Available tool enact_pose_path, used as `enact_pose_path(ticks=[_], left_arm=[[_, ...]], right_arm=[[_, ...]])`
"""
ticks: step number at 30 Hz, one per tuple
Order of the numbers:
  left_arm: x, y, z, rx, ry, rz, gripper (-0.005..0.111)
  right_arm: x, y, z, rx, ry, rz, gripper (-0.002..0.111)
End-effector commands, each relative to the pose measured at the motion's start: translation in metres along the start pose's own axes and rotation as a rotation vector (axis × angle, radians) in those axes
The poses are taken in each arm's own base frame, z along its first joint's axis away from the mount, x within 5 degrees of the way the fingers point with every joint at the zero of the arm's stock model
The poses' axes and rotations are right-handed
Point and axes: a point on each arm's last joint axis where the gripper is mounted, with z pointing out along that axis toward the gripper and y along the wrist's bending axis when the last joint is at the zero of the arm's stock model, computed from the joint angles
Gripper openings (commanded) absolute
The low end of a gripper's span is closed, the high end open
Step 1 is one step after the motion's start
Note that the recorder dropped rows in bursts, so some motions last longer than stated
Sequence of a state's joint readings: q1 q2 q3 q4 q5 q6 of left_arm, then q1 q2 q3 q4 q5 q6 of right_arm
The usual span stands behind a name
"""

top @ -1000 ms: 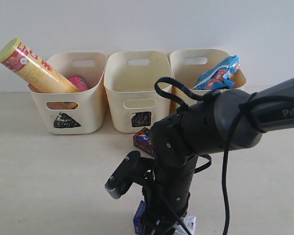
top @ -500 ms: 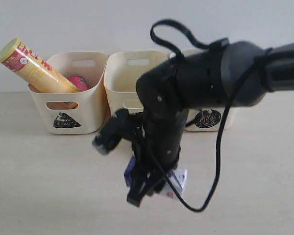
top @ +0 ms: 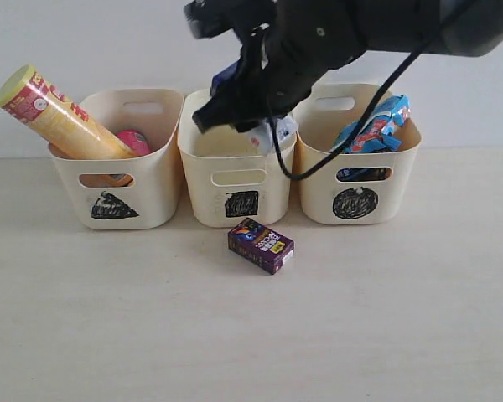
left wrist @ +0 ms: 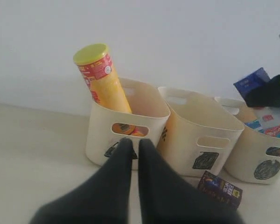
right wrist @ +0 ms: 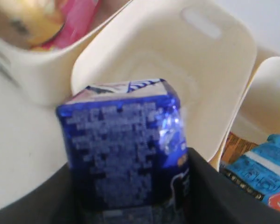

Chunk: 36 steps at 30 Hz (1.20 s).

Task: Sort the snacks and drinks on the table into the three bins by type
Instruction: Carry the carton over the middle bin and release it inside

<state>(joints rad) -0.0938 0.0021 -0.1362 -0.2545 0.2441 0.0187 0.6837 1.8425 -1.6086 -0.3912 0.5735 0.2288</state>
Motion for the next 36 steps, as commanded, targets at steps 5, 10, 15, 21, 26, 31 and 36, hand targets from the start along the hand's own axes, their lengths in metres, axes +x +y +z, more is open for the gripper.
enact_pose_path(ticks=[5,10,15,21,26,31,36], left_arm=[[0.0,0.0,0.0,-0.001,-0.011,-0.017,0.004],[0.0,0.0,0.0,-0.001,-0.009,-0.017,0.004],[0.0,0.0,0.0,-0.001,-0.009,-0.017,0.004],[0.0,0.0,0.0,-0.001,-0.009,-0.017,0.004],[0.0,0.0,0.0,-0.001,-0.009,-0.017,0.004],[0.0,0.0,0.0,0.0,-0.009,-0.019,0.004],[0.0,0.0,0.0,0.0,-0.009,-0.02,0.004]], right_arm=[[-0.018,-0.032,0.017,-0.012,-0.283,0.158,0.0],[-0.018,-0.027,0.032,-0.048,-0.354,0.151,0.0],[-0.013,-0.022,0.048,-0.067,-0.365,0.146,0.0],[-0.009,-0.018,0.059,-0.08,-0.37,0.141,0.001],[-0.006,-0.017,0.064,-0.084,-0.364,0.14,0.03],[0.0,-0.015,0.072,-0.084,-0.341,0.139,0.072],[0.0,-0.015,0.073,-0.085,-0.343,0.139,0.075]])
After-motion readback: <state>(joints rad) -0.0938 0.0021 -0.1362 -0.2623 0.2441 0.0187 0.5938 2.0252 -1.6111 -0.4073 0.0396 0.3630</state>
